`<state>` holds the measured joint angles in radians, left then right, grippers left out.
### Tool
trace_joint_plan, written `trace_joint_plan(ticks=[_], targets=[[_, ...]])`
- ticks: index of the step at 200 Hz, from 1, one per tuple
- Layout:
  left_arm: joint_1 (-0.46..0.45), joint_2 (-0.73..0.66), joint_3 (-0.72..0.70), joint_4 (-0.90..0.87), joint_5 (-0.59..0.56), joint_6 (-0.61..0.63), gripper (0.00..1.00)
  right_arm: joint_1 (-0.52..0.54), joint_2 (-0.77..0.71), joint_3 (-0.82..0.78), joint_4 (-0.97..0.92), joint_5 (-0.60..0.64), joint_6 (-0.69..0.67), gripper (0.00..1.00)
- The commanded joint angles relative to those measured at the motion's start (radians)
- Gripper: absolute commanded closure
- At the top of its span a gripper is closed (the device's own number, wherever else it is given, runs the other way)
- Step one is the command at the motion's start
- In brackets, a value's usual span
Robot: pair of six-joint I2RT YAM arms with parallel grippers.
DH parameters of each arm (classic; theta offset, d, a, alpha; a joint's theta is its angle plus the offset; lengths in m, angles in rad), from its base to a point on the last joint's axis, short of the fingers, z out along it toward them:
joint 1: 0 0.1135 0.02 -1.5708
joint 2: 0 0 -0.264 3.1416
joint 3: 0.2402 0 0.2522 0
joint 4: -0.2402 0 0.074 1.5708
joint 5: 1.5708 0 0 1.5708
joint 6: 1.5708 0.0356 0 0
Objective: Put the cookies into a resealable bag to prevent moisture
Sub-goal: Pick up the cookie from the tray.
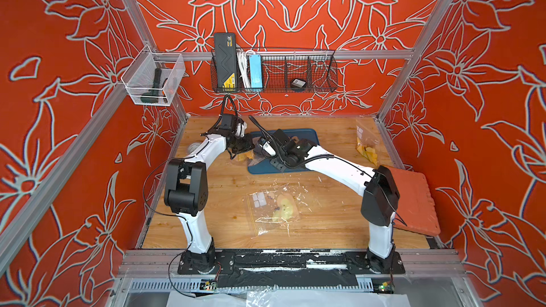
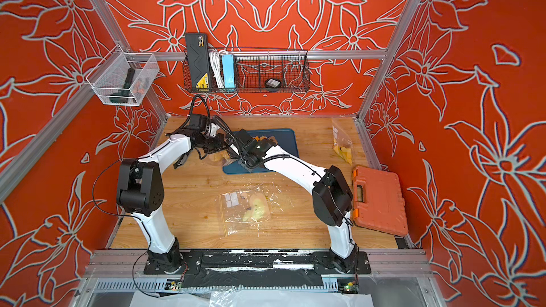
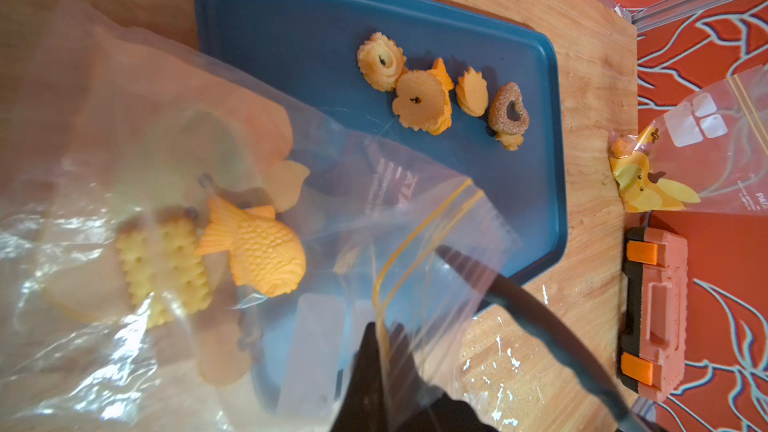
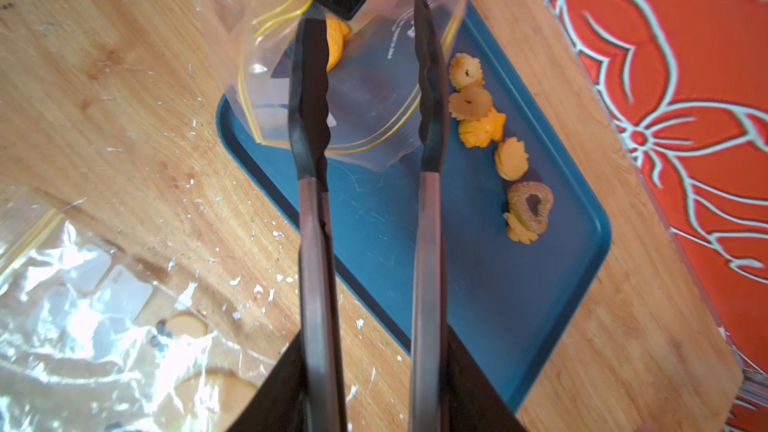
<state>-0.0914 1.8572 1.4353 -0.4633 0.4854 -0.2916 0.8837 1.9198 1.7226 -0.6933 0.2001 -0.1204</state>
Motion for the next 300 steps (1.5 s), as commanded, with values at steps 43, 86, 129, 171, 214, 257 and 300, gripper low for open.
trace_joint_plan(ticks=[43, 86, 129, 171, 214, 257, 300], targets=[[0.004, 0.033, 0.028, -0.035, -0.010, 0.008, 1.00, -0.005, -0.295, -0.345, 0.197, 0.031, 0.109, 0.52], [0.004, 0.030, 0.027, -0.037, -0.017, 0.010, 1.00, -0.089, -0.417, -0.472, 0.229, 0.076, 0.251, 0.52], [0.004, 0.031, 0.027, -0.037, -0.012, 0.010, 1.00, -0.292, -0.274, -0.396, 0.101, -0.065, 0.352, 0.53], [0.004, 0.033, 0.031, -0.037, -0.008, 0.010, 1.00, -0.339, -0.143, -0.311, 0.078, -0.134, 0.359, 0.50], [0.004, 0.036, 0.034, -0.038, -0.005, 0.011, 1.00, -0.351, -0.049, -0.226, 0.064, -0.149, 0.351, 0.44], [0.004, 0.038, 0.034, -0.039, -0.004, 0.011, 1.00, -0.357, 0.051, -0.111, 0.018, -0.128, 0.323, 0.45], [0.004, 0.036, 0.034, -0.038, -0.001, 0.013, 1.00, -0.361, 0.069, -0.078, 0.016, -0.139, 0.311, 0.59]])
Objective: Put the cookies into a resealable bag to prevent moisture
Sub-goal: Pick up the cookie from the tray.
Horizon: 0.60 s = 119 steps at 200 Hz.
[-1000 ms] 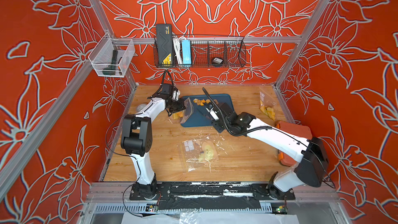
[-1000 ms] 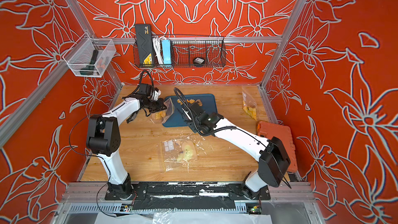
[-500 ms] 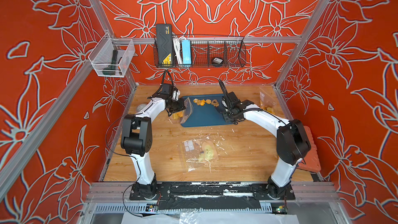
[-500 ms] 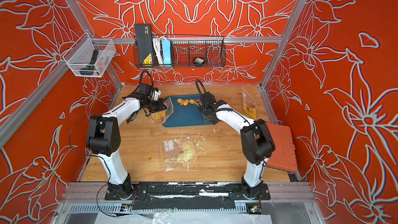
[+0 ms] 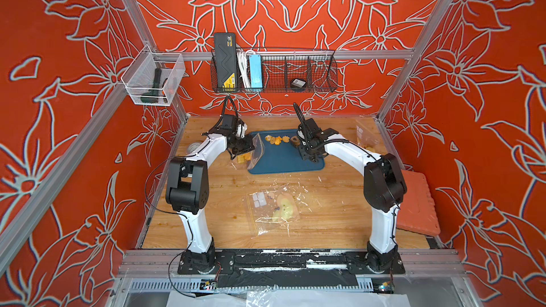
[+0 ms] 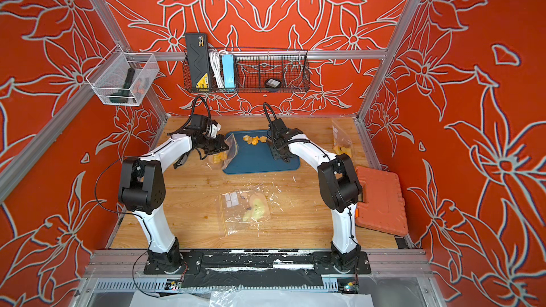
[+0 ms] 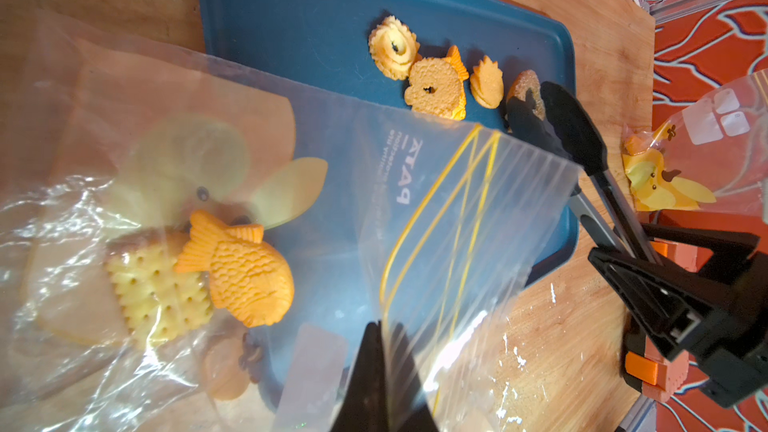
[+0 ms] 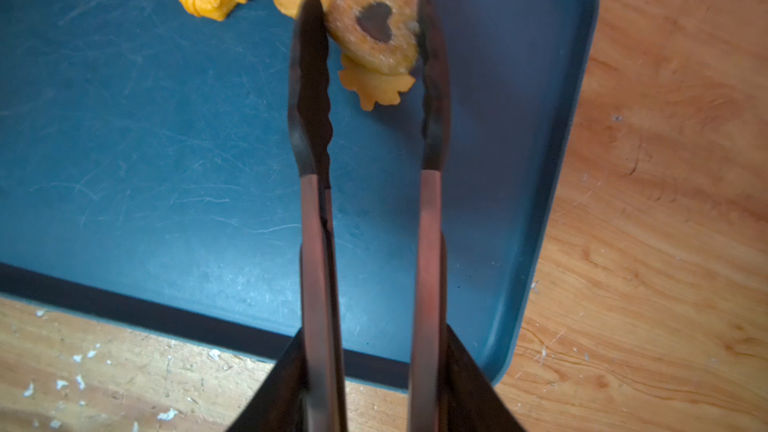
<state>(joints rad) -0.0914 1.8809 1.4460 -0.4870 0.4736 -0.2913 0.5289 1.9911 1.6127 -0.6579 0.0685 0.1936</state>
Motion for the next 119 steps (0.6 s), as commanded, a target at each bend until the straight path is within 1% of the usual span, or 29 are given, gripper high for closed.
trace_joint_plan(ticks=[1, 24, 53, 89, 119], targets=[[0.004, 0.013, 0.024, -0.014, 0.011, 0.012, 1.00, -0.006, -0.004, 0.033, -0.019, -0.007, -0.003, 0.60], [0.004, 0.014, 0.024, -0.014, 0.012, 0.013, 1.00, -0.007, -0.029, 0.013, -0.010, -0.005, 0.001, 0.61], [0.005, 0.014, 0.024, -0.015, 0.014, 0.012, 1.00, -0.006, -0.101, -0.047, 0.020, 0.006, -0.003, 0.62], [0.005, 0.013, 0.022, -0.012, 0.020, 0.012, 1.00, -0.006, -0.228, -0.169, 0.066, 0.025, -0.015, 0.63], [0.004, 0.011, 0.019, -0.009, 0.029, 0.012, 1.00, 0.008, -0.318, -0.268, 0.107, -0.012, -0.026, 0.64]])
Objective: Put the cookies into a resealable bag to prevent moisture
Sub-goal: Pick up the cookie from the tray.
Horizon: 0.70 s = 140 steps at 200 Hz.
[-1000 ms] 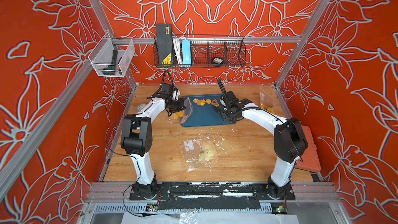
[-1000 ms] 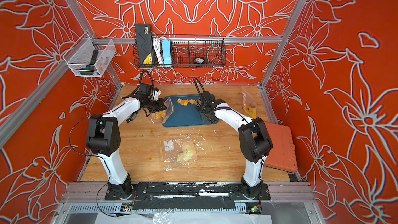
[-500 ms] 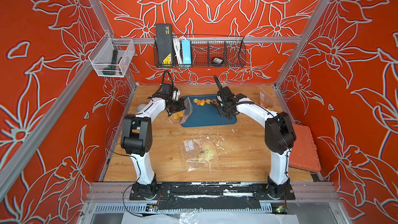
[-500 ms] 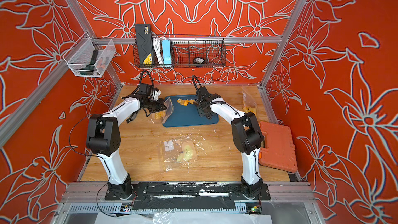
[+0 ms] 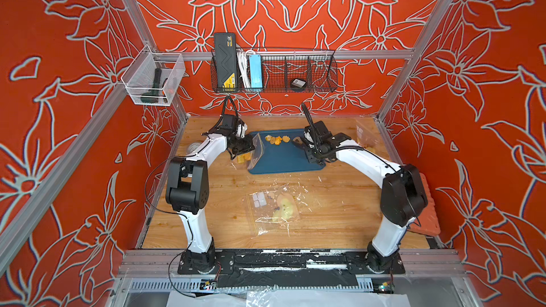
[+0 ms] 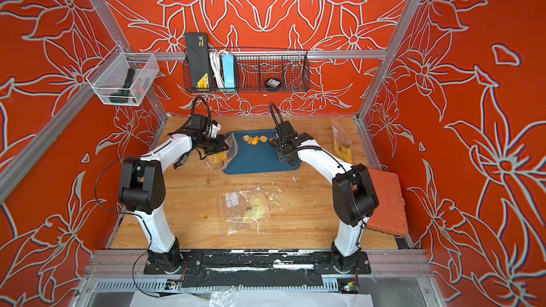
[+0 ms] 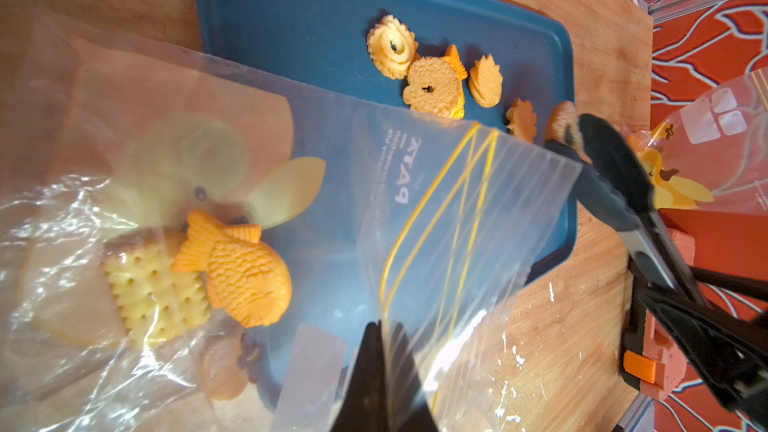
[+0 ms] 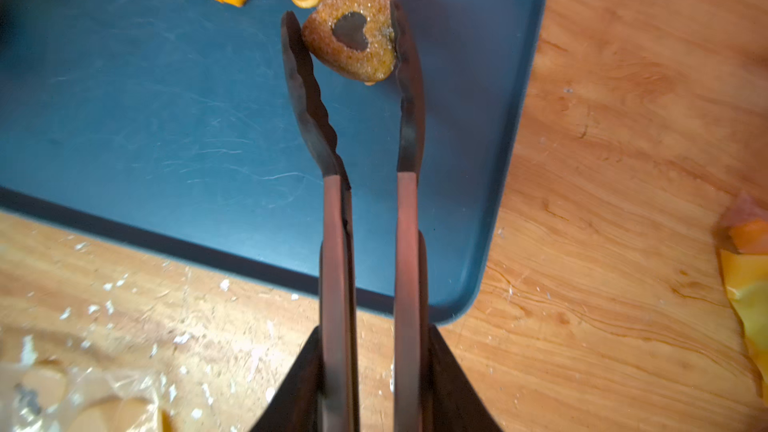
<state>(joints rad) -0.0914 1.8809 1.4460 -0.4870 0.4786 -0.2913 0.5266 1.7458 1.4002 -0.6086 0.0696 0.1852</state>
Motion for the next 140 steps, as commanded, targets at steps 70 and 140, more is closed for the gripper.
trace_joint_plan(ticks=[70, 140], targets=[[0.004, 0.013, 0.016, -0.007, 0.037, 0.012, 1.00, 0.158, -0.182, -0.064, 0.110, -0.092, -0.141, 0.66], [0.004, 0.012, 0.016, -0.004, 0.054, 0.016, 1.00, 0.268, -0.038, 0.133, -0.003, -0.031, -0.303, 0.67]])
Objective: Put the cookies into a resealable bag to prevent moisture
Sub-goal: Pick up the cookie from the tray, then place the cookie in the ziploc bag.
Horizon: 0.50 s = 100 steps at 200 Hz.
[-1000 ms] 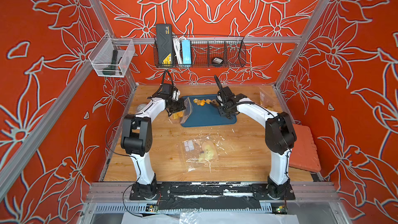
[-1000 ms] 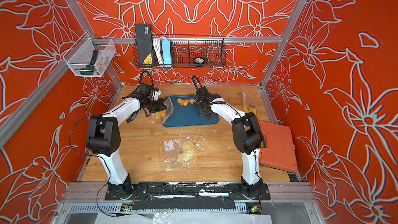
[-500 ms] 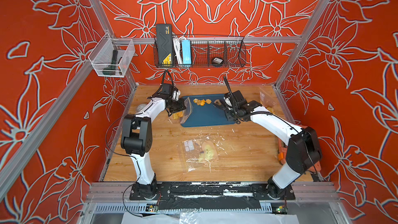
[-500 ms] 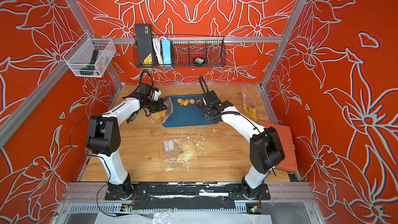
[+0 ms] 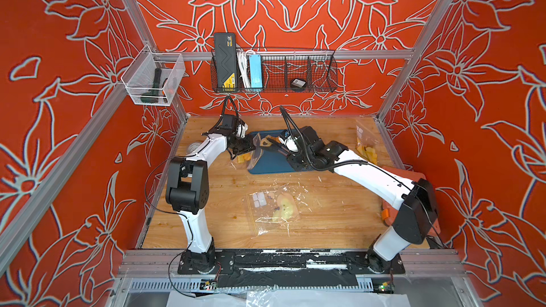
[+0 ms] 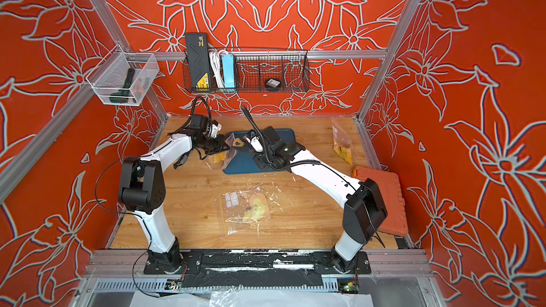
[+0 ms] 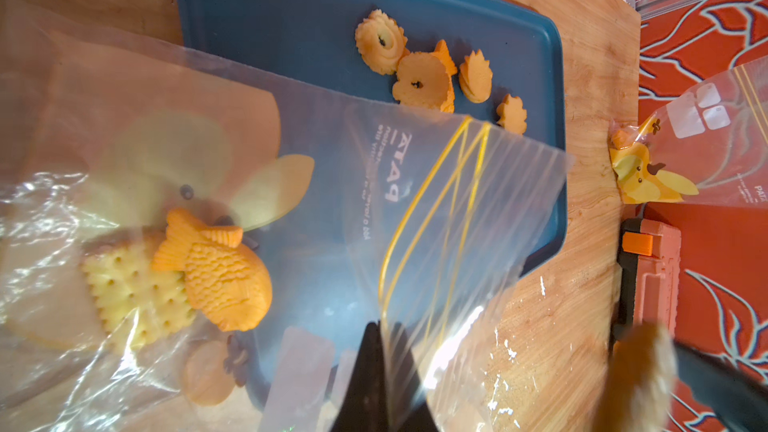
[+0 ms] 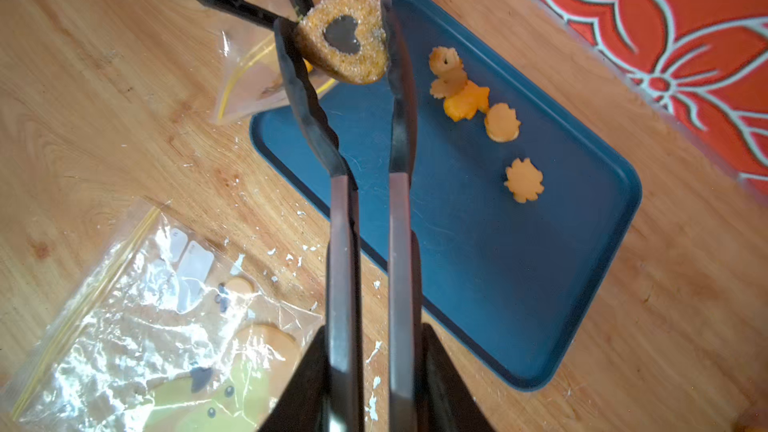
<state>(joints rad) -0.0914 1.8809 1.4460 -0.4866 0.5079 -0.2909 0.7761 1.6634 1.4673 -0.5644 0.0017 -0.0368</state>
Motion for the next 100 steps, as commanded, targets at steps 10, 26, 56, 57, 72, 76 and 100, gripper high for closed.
trace_joint_plan(ticks=[10, 26, 56, 57, 72, 76, 100], targets=[[0.004, 0.011, 0.016, -0.004, 0.024, 0.016, 1.00, 0.025, 0.066, 0.090, -0.066, 0.051, -0.095, 0.67], [0.004, 0.009, 0.016, -0.004, 0.024, 0.017, 1.00, 0.035, 0.100, 0.121, -0.092, 0.081, -0.116, 0.67], [0.004, 0.009, 0.016, -0.004, 0.029, 0.016, 1.00, 0.059, 0.158, 0.158, -0.138, 0.183, -0.149, 0.68], [0.004, 0.009, 0.016, -0.004, 0.029, 0.015, 1.00, 0.060, 0.159, 0.159, -0.140, 0.187, -0.151, 0.68], [0.004, 0.010, 0.016, -0.003, 0.030, 0.016, 1.00, 0.074, 0.180, 0.167, -0.153, 0.251, -0.166, 0.69], [0.004, 0.009, 0.016, -0.003, 0.032, 0.015, 1.00, 0.078, 0.183, 0.169, -0.155, 0.266, -0.170, 0.69], [0.004, 0.010, 0.016, -0.004, 0.031, 0.016, 1.00, 0.102, 0.203, 0.183, -0.160, 0.310, -0.189, 0.69]])
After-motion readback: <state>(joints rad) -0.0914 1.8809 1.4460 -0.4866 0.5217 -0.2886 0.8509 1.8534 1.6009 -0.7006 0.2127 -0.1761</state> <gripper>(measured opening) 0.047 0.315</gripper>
